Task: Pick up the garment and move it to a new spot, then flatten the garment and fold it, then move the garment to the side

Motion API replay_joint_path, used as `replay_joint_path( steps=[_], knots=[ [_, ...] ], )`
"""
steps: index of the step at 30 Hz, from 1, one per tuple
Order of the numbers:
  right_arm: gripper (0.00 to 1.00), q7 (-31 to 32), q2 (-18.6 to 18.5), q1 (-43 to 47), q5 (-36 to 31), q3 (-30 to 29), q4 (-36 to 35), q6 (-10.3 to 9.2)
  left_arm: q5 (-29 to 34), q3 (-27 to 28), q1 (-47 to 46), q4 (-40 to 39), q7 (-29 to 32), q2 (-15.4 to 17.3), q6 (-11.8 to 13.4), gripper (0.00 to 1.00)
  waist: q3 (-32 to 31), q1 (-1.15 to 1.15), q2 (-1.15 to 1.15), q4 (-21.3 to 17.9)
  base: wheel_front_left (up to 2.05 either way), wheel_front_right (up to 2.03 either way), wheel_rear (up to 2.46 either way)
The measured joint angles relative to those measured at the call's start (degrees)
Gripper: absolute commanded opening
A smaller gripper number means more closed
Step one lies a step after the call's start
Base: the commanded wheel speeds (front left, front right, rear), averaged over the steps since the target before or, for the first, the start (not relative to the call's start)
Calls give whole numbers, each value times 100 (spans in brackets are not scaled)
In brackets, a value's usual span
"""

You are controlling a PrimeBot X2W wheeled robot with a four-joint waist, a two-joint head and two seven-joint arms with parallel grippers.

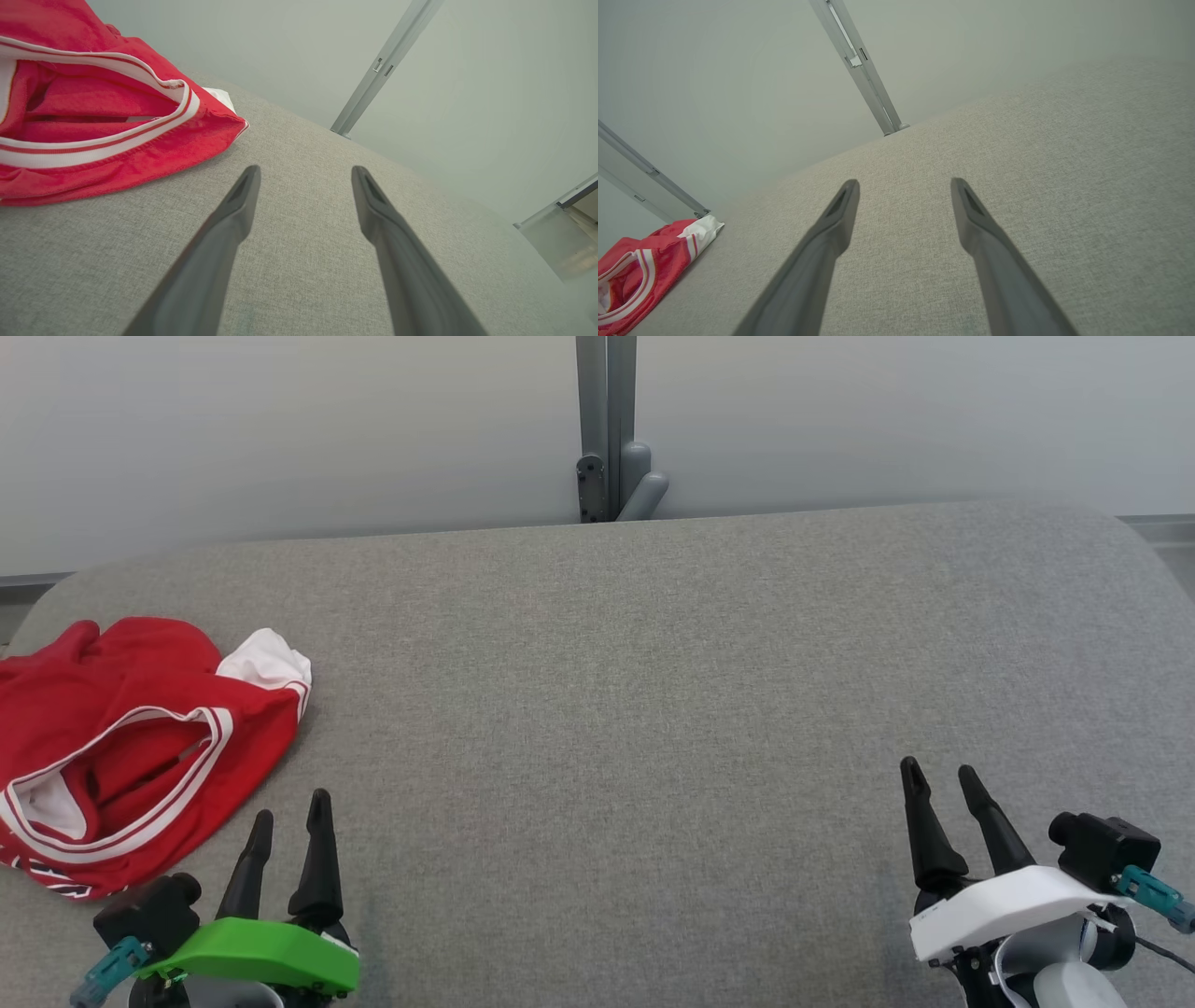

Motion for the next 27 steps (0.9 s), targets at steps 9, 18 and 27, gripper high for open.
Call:
replay_joint_path(
  steps=[9,18,27],
  knots=[
    [100,-136,0,6,-554,14,-40,0,450,-86,4,43,-144,68,-3,100,4,0,0,11,0,0,0],
    [100,-254,-2,58,-1035,-86,-20,1,907,-110,43,221,-267,149,-4,100,11,0,0,10,0,0,0],
    [100,-370,-3,108,-1461,-215,40,1,1290,-5,61,366,-385,149,-5,100,0,0,0,12,0,0,0]
  ],
)
